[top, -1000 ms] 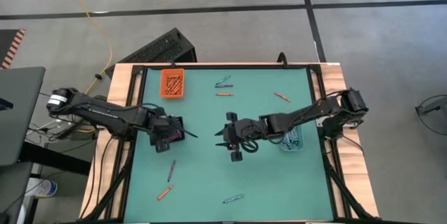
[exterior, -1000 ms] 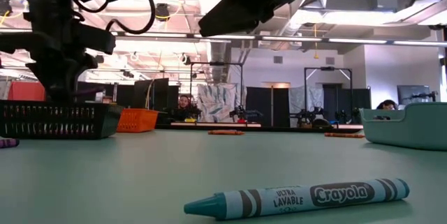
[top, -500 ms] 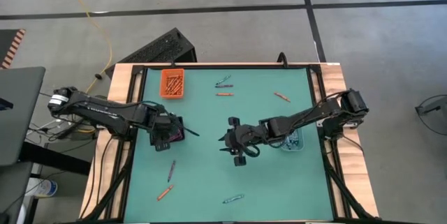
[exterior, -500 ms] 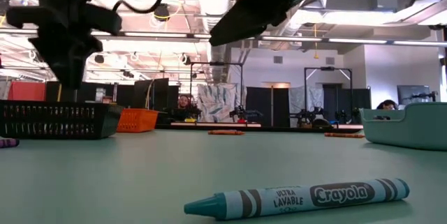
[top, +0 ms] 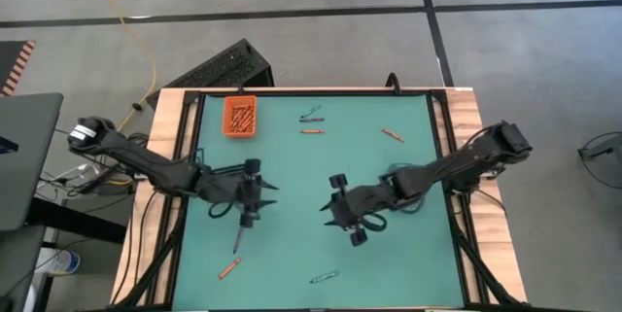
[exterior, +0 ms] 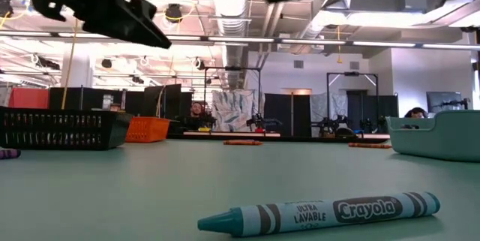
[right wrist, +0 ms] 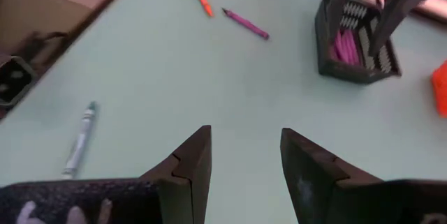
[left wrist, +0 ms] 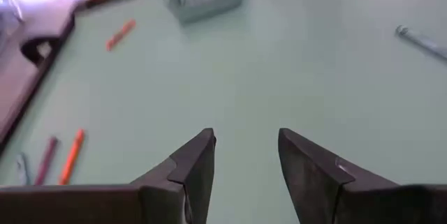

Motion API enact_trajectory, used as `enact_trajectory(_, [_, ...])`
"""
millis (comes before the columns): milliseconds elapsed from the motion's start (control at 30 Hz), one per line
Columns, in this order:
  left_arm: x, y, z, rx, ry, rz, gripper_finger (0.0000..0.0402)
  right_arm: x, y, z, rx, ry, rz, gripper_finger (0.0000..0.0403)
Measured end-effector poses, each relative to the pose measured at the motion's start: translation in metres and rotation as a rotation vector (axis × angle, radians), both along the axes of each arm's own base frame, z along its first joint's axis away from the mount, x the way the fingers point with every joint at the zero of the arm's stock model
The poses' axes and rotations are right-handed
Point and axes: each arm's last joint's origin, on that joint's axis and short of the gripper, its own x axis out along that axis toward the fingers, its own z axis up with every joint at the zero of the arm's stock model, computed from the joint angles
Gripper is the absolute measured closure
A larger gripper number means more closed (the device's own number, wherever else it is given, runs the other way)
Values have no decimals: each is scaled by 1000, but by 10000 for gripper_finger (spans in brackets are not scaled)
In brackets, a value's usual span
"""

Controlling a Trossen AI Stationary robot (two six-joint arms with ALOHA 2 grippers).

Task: Sort crayons
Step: Put the orange crayon into the orange bin

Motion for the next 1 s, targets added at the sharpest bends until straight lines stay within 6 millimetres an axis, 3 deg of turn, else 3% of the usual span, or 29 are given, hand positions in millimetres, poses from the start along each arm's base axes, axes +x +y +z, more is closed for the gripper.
enact_trajectory(167, [-28, 11, -1, -21, -87, 25, 253, -25, -9, -6, -70, -76, -13, 240])
enact_trajectory(500, [-82, 36, 4, -185, -407, 19, 253, -67, -77, -26, 35, -397, -306, 240])
enact_trajectory(700, [-96, 44, -7, -229, -491, 49, 253, -84, -133, -35, 141, -364, -618, 240])
enact_trajectory(1000, [-98, 47, -8, -234, -509, 53, 253, -98, -208, -67, 221, -82, -898, 240])
